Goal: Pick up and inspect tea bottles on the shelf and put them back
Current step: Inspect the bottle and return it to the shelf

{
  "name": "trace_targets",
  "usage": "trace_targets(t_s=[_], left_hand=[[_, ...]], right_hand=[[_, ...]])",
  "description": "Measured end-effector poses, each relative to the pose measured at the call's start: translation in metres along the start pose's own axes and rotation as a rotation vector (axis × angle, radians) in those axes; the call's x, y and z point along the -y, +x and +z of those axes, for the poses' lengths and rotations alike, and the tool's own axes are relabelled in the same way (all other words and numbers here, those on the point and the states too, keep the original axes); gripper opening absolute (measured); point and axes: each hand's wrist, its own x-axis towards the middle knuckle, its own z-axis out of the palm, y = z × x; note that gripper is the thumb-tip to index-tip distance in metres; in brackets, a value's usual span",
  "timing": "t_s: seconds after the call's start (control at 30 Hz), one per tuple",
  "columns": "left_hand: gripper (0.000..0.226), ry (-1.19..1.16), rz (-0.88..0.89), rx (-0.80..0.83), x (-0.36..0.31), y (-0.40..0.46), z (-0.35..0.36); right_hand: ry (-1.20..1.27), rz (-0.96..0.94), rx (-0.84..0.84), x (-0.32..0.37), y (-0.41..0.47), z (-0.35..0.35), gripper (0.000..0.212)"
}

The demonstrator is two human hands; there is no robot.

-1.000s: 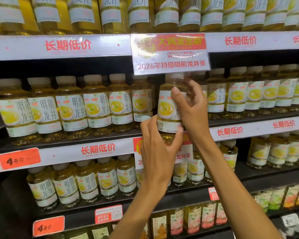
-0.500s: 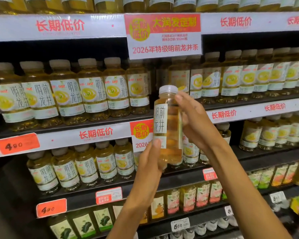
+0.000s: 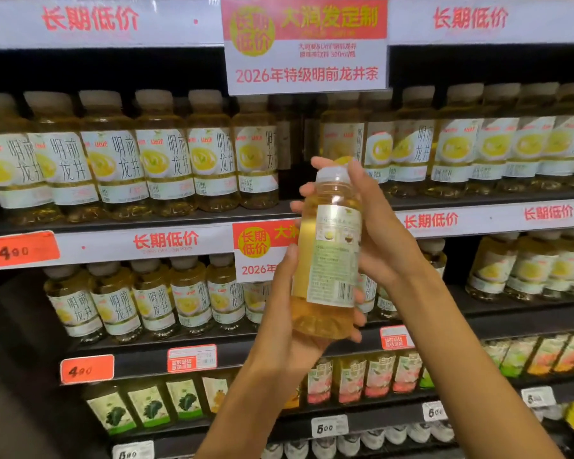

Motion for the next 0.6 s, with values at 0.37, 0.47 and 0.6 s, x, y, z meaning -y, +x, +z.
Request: trace_targets(t_s=[0.37, 0.47, 0.6], left_hand=[[0.079, 0.457, 0.149, -0.274, 0.033, 0.022, 0.031], [0.081, 0.437, 0.162, -0.397, 0.044, 0.026, 0.039], [0.074, -0.023, 0.001, -0.127, 0.039, 0.023, 0.043]], right_hand=[[-0.363, -0.074, -0.14, 0.025, -0.011, -0.036, 0.024], [-0.41, -0.042, -0.105, 0.027, -0.013, -0.04, 0.025], [-0.104, 0.075, 0.075, 0.033, -0.01, -0.045, 0.022]])
